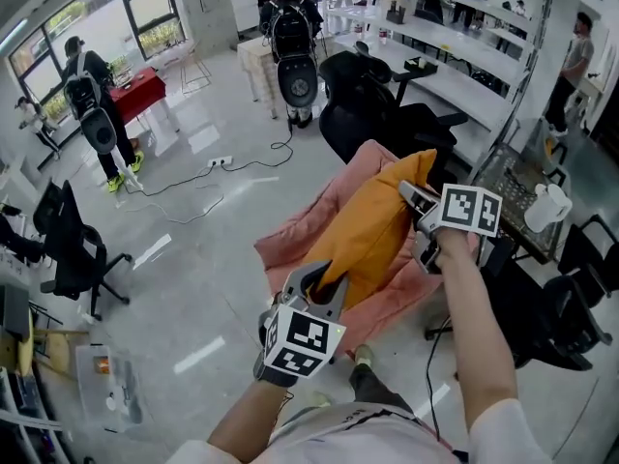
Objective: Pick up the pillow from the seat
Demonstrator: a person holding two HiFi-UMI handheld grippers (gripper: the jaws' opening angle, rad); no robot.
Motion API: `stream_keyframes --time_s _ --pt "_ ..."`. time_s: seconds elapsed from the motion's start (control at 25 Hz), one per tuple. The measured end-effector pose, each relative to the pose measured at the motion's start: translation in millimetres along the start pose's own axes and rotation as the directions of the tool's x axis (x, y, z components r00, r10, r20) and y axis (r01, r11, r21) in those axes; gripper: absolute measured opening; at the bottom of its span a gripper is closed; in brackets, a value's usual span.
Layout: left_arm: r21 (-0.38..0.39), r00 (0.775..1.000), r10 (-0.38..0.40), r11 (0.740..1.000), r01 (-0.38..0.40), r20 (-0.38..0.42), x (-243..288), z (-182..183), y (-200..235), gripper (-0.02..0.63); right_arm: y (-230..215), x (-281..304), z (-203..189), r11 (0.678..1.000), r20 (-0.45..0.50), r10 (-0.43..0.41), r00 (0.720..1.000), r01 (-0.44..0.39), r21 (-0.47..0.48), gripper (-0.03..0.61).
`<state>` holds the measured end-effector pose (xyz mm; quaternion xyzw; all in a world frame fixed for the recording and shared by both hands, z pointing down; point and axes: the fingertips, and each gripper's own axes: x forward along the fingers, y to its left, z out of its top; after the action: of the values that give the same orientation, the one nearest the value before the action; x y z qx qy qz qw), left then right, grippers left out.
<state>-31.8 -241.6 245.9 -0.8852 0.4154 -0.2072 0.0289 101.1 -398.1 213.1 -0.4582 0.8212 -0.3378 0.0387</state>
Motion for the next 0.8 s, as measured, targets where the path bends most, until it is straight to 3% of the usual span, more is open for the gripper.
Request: stream_keyframes --time_s 0.8 --pt "-0.008 1.000 0.017 1.000 -0.017 -0.007 -21.1 -13.6 -5.5 0.101 8.5 2.5 -31.7 1.000 -0.051 -0.009 0.999 0.009 0.002 0.038"
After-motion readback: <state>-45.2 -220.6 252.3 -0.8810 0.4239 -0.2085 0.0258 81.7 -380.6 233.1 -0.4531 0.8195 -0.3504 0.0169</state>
